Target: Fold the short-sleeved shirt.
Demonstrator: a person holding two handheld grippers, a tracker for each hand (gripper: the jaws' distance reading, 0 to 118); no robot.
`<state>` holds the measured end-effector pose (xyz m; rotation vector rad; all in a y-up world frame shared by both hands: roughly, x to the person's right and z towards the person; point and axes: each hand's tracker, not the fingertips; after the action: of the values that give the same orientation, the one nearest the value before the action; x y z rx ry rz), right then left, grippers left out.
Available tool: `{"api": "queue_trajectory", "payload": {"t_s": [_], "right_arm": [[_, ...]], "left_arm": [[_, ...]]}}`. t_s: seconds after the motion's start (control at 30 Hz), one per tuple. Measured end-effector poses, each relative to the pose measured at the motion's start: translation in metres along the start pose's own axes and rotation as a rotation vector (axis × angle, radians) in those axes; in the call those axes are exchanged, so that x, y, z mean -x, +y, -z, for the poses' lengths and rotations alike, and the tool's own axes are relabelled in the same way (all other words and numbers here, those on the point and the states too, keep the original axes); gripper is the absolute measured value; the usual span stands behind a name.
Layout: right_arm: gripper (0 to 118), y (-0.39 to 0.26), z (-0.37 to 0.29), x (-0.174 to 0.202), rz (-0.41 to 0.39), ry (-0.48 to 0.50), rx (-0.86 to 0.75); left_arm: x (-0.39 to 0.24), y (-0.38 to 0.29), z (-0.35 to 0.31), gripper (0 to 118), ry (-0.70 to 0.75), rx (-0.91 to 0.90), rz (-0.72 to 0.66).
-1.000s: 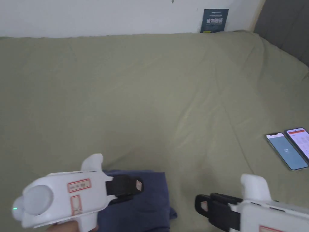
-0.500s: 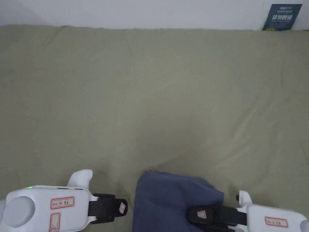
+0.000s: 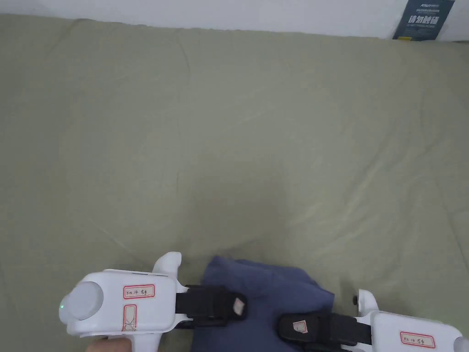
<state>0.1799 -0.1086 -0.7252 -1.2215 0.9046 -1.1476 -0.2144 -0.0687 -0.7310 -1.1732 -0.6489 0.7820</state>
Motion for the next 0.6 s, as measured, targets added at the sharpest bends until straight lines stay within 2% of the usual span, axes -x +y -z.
{"api": "queue_trajectory", "payload": {"t_s": [0.03, 0.07, 0.1, 0.2, 0.23, 0.3, 0.4, 0.47, 0.5, 0.6], "right_arm": [[1, -0.002, 0.000, 0.004, 0.002, 0.000, -0.006], [1, -0.002, 0.001, 0.007, 0.001, -0.016, -0.015], [1, -0.005, 0.001, 0.013, -0.006, -0.031, -0.018], [1, -0.011, -0.001, 0.036, -0.108, -0.117, -0.037], [1, -0.014, -0.001, 0.046, -0.145, -0.121, -0.035], [1, -0.018, -0.003, 0.062, -0.207, -0.171, -0.036], [1, -0.021, -0.003, 0.081, -0.264, -0.183, -0.054], [1, -0.019, -0.003, 0.091, -0.304, -0.246, -0.091], [1, -0.017, -0.002, 0.096, -0.325, -0.279, -0.107], [1, -0.010, 0.002, 0.106, -0.351, -0.337, -0.137]], "left_arm": [[0.005, -0.002, 0.000, 27, -0.009, 0.004, 0.006], [0.008, -0.003, -0.001, 27, -0.081, 0.013, -0.027], [0.006, -0.003, -0.008, 27, -0.035, -0.010, 0.001], [0.004, 0.003, -0.027, 27, -0.029, -0.016, 0.022], [0.002, 0.003, -0.036, 27, -0.106, -0.012, -0.029], [0.010, 0.008, -0.066, 27, -0.087, -0.057, -0.029], [0.034, 0.022, -0.143, 27, 0.041, -0.127, -0.014], [0.053, 0.031, -0.202, 27, 0.141, -0.168, -0.030], [0.066, 0.037, -0.236, 27, 0.242, -0.200, -0.009], [0.090, 0.050, -0.314, 27, 0.372, -0.244, -0.064]]}}
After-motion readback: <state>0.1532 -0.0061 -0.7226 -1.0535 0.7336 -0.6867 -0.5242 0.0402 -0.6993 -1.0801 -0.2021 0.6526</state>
